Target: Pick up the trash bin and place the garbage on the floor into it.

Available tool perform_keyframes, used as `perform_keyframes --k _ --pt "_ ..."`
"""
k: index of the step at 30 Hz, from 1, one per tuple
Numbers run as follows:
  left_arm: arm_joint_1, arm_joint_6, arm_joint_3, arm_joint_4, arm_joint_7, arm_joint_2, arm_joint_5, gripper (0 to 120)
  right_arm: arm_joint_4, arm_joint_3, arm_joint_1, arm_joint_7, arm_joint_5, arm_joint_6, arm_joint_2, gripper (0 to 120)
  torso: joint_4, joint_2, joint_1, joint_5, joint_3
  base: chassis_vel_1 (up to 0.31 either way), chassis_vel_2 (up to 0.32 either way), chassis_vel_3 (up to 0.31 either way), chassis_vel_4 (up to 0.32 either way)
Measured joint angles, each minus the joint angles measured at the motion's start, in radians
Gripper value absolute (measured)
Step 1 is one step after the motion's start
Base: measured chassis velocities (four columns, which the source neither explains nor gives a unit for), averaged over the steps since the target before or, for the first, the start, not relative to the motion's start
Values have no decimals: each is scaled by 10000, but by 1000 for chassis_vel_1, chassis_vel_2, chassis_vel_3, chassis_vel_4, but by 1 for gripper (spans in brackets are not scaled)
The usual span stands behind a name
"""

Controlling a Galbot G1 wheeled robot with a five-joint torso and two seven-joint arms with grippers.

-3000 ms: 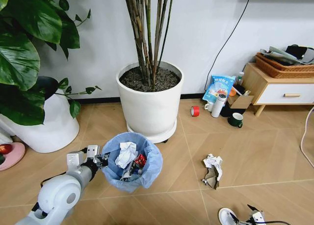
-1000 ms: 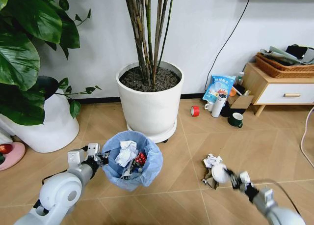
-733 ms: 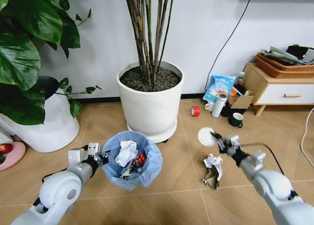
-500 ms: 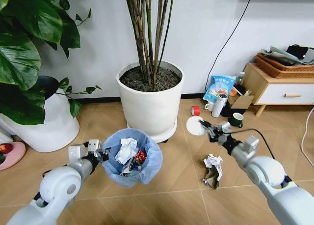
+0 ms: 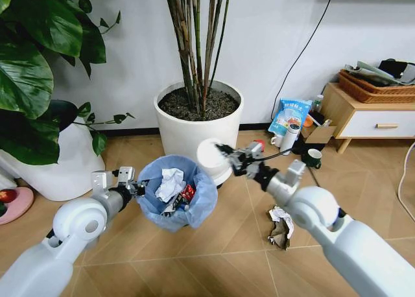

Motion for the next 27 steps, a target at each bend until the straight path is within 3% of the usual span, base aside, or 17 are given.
perform_keyframes --k 10,27 --pt "-220 1 251 3 -124 65 -111 0 -593 -1461 1052 45 -344 -103 198 0 0 0 0 2 0 0 0 0 0" --pt "-145 1 186 -6 -120 -48 -6 0 -1002 -1992 1544 163 -506 -103 365 64 0 0 -1 1 0 0 0 0 0"
